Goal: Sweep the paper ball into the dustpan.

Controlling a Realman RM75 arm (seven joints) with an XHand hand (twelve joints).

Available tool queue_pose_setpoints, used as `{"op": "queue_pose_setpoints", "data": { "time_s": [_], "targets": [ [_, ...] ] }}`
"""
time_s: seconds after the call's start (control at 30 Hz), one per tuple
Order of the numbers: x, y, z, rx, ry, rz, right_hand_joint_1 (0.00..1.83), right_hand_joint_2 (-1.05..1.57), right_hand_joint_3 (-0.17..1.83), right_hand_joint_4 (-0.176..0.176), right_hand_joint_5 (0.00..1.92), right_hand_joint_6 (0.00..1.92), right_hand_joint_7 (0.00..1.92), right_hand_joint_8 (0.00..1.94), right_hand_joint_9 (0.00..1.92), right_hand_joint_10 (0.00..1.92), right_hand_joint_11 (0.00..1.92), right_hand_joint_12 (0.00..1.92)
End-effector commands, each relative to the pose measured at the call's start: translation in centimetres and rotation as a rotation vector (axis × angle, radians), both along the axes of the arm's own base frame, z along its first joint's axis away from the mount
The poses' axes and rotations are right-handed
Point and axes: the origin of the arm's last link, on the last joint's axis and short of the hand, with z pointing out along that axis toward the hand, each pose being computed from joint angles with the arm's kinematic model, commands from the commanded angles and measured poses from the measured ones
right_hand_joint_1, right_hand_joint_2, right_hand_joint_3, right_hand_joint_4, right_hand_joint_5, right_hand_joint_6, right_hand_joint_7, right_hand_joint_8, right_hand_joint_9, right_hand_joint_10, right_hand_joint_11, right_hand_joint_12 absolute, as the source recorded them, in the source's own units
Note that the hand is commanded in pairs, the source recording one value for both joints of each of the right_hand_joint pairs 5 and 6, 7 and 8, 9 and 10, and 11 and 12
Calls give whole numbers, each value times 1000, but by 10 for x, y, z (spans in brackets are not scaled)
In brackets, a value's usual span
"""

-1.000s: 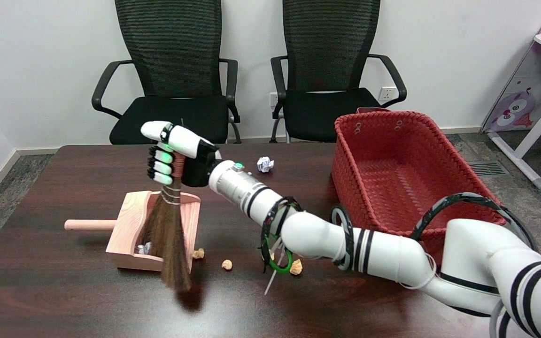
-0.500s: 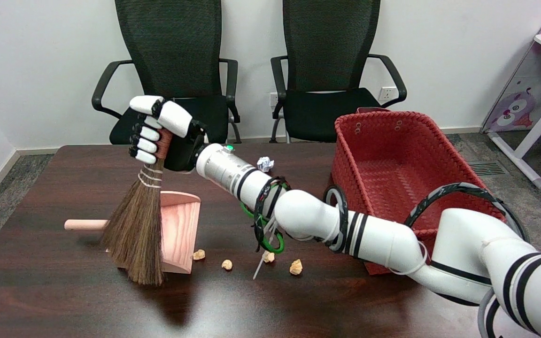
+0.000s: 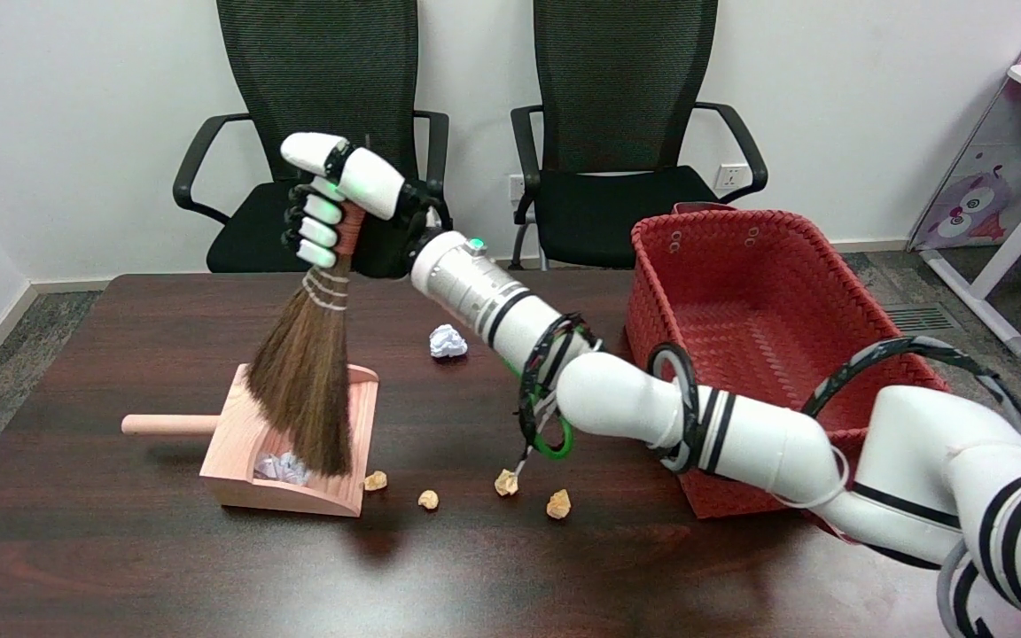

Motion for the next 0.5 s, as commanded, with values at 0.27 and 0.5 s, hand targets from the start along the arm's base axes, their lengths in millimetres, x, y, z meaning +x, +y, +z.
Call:
{"op": "queue_pose_setpoints", "data": {
  "time_s": [0.27,0.5],
  "targets": [
    [44,-45,80,-116,513,277,1043,1571,579,19,1920,1920,1920,1920,1920,1920,1920,1920],
    [63,-74,97,-200,779,366,1040,1571,379,15,1920,1920,1920,1920,1920,1920,1920,1920]
  ]
}}
